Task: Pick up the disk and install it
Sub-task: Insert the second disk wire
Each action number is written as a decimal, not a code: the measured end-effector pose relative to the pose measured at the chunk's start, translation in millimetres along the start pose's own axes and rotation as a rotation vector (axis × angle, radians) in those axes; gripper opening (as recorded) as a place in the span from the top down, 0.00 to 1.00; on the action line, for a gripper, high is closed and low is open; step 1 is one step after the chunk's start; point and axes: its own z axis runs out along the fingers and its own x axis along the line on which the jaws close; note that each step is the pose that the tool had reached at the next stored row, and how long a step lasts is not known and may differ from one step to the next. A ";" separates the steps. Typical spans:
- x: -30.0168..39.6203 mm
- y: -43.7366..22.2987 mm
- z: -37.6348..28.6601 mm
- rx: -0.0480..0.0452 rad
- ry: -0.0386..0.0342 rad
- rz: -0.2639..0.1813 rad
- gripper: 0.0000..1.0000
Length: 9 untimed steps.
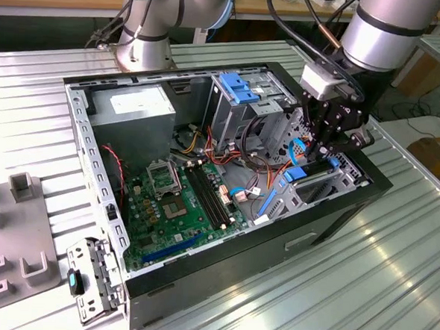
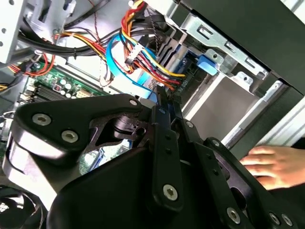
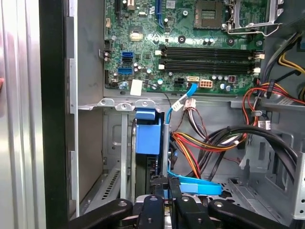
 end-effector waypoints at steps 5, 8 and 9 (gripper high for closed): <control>9.4 0.3 0.3 0.0010 -0.0327 0.003 0.84; 13.7 0.5 0.4 0.0013 -0.0450 0.005 0.84; 15.1 0.5 0.5 0.0014 -0.0459 0.005 0.84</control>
